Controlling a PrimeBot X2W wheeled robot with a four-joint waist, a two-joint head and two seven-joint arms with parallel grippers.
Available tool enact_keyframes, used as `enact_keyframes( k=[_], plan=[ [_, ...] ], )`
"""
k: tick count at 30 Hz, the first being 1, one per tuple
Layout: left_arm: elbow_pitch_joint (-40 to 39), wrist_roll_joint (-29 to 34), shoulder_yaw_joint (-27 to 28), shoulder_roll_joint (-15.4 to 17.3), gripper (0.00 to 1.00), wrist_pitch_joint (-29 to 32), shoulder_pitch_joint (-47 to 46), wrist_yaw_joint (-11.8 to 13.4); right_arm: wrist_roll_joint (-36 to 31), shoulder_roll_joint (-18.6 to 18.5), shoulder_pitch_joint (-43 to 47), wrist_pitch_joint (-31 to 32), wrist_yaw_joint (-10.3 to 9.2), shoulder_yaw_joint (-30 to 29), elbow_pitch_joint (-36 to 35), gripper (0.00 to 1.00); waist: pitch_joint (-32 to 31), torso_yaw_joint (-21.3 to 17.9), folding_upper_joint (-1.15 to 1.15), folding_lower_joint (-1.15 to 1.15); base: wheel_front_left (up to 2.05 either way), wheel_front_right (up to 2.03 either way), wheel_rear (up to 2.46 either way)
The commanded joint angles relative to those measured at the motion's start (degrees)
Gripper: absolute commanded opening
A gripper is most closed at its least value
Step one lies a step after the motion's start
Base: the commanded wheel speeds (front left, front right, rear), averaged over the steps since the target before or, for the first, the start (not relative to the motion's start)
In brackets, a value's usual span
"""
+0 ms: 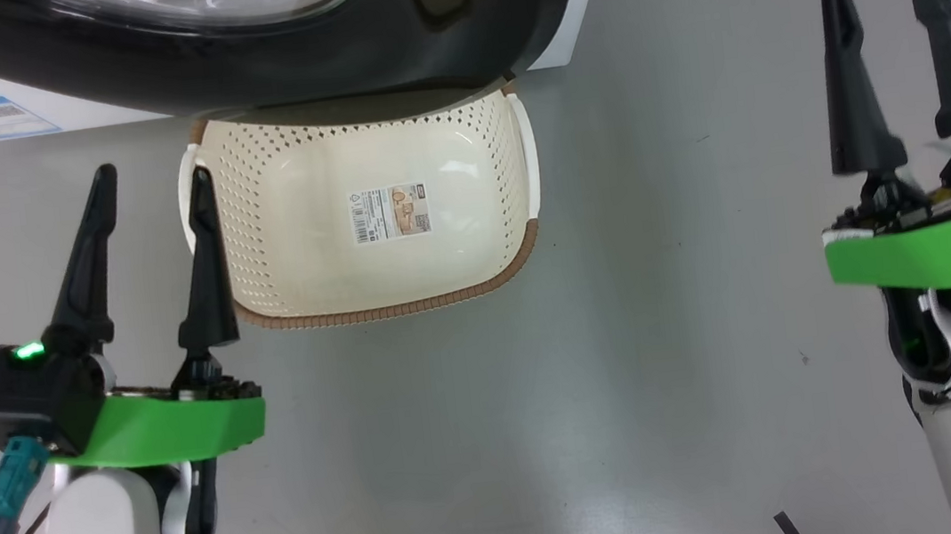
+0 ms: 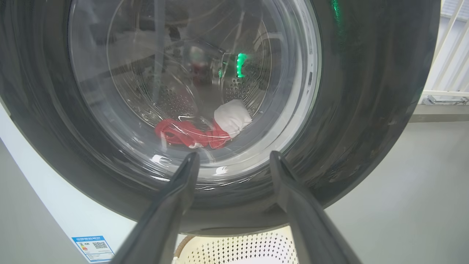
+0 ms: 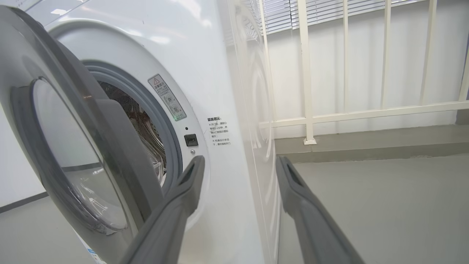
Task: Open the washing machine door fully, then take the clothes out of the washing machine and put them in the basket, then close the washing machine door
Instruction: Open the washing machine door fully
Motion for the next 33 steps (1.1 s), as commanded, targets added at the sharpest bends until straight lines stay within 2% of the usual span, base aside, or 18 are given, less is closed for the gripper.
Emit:
enact_keyframes(
  k=[1,11,33],
  plan=[
    [-1.8,-0.3,2.0,1.8,1.00,-0.4,0.5,-0.3,-1.0,0.6,1.7,-0.3,0.37,0.9,-1.8,1.00,0.0,0.1,0.00,0.00,0.00,0.00,0.00],
    [-2.4,-0.3,2.3,1.8,1.00,-0.4,0.6,-0.3,-4.3,1.2,4.9,-0.3,0.37,-0.3,-3.5,1.00,0.2,0.8,0.00,0.00,0.00,0.00,0.00],
    [-2.4,-0.1,1.8,1.6,1.00,-0.4,0.6,-0.3,-3.1,1.3,6.4,-0.3,0.37,0.0,-4.2,1.00,0.1,1.2,0.00,0.00,0.00,0.00,0.00]
  ],
)
